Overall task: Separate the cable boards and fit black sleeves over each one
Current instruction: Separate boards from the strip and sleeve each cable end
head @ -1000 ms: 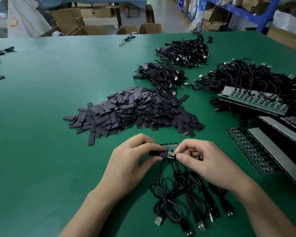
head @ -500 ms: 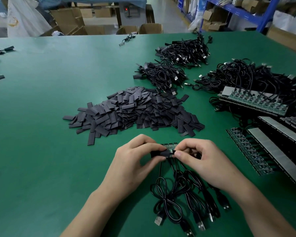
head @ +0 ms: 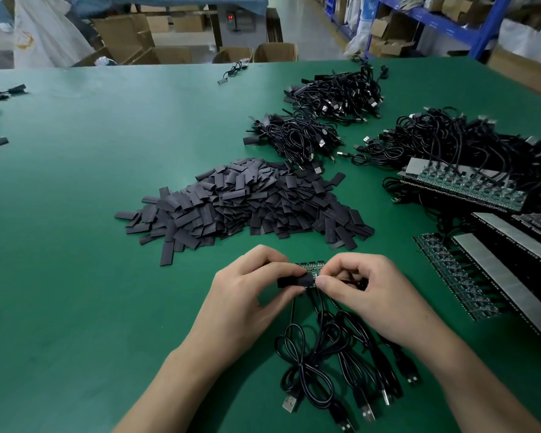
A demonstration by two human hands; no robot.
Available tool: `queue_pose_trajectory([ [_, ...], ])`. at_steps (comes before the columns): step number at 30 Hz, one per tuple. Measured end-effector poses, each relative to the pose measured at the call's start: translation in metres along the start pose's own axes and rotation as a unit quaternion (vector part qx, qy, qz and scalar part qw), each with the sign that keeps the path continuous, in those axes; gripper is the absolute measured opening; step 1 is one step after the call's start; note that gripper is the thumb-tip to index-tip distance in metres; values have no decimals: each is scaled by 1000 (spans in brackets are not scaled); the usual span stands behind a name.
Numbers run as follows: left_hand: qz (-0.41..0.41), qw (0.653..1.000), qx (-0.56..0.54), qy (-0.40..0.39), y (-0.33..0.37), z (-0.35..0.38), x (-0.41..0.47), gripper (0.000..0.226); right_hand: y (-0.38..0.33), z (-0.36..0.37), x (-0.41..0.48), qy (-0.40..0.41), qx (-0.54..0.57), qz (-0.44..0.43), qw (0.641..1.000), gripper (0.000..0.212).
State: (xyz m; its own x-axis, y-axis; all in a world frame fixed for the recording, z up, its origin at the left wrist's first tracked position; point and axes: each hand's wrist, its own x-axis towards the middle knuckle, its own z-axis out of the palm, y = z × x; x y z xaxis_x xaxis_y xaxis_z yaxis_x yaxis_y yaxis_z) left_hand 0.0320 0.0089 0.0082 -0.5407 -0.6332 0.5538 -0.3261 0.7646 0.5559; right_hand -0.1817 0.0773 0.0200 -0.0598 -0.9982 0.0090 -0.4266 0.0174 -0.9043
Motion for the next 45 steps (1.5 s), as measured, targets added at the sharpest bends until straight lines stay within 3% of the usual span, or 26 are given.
queue_pose_trajectory([
  [7,13,1000,-7,24,1,1,1,17,-3,-2,0,-14,32,-9,999,14],
  [14,19,999,2,27,3,1,1,19,-3,2,0,-27,33,-11,999,14],
  [21,-72,986,-18,146,7,-2,4,26,-5,2,1,-31,106,2,994,14],
  [34,-113,980,-117,114,13,3,4,23,1,9,2,-9,133,4,991,20],
  [40,-118,977,-76,163,18,6,6,20,-2,11,3,5,126,-3,992,20],
  [45,-244,919,-270,153,22,14,10,17,-4,12,1,5,94,-10,995,15],
])
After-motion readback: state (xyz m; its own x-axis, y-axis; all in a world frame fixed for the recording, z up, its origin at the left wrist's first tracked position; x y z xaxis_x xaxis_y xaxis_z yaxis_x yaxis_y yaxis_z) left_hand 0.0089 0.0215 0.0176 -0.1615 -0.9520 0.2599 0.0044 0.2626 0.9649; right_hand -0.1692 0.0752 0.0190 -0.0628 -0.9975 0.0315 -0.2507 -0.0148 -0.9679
